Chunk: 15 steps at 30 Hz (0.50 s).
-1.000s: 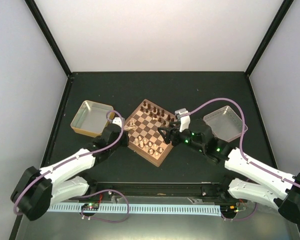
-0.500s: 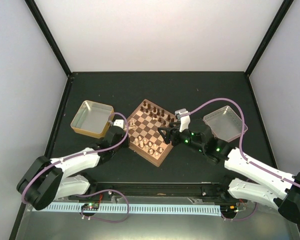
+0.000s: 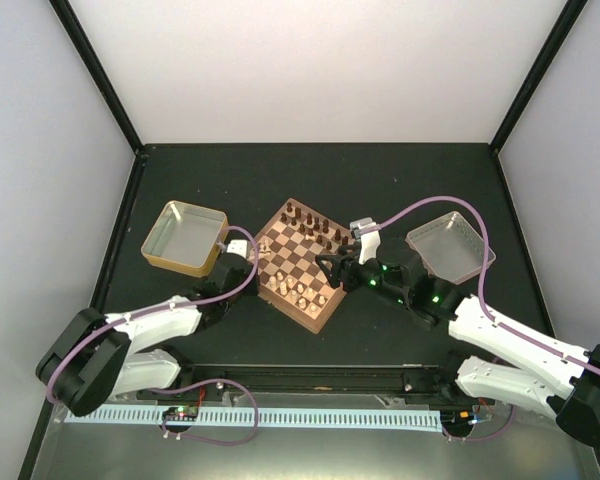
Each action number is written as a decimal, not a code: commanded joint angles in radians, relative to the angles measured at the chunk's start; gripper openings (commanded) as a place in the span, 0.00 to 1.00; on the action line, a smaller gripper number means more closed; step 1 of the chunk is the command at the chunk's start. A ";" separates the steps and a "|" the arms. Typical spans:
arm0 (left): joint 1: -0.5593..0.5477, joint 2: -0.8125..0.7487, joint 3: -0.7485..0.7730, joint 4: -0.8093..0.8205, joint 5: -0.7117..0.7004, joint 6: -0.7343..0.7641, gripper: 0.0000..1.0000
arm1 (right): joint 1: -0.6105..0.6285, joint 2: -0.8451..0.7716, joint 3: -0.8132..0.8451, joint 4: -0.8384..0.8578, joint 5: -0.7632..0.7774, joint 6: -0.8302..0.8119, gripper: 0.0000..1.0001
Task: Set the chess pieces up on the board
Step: Place the chess piece on the chessboard.
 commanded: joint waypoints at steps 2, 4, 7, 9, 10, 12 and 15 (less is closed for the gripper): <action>-0.005 -0.031 -0.008 0.016 -0.009 -0.009 0.35 | -0.003 0.000 0.003 0.018 0.008 0.004 0.75; -0.005 -0.042 -0.002 0.004 -0.005 -0.010 0.37 | -0.003 0.000 0.006 0.016 0.006 0.005 0.75; -0.005 -0.071 0.020 -0.036 -0.002 -0.017 0.46 | -0.004 -0.004 0.011 0.009 0.005 0.006 0.74; -0.003 -0.099 0.038 -0.074 -0.005 -0.026 0.51 | -0.004 -0.012 0.011 0.007 0.005 0.007 0.75; -0.002 -0.116 0.050 -0.098 -0.006 -0.029 0.53 | -0.004 -0.014 0.012 0.005 0.007 0.009 0.74; 0.002 -0.150 0.072 -0.137 -0.001 -0.033 0.57 | -0.004 -0.018 0.014 0.000 0.011 0.014 0.75; 0.022 -0.186 0.105 -0.187 0.029 -0.039 0.58 | -0.003 -0.012 0.014 -0.004 0.019 0.029 0.74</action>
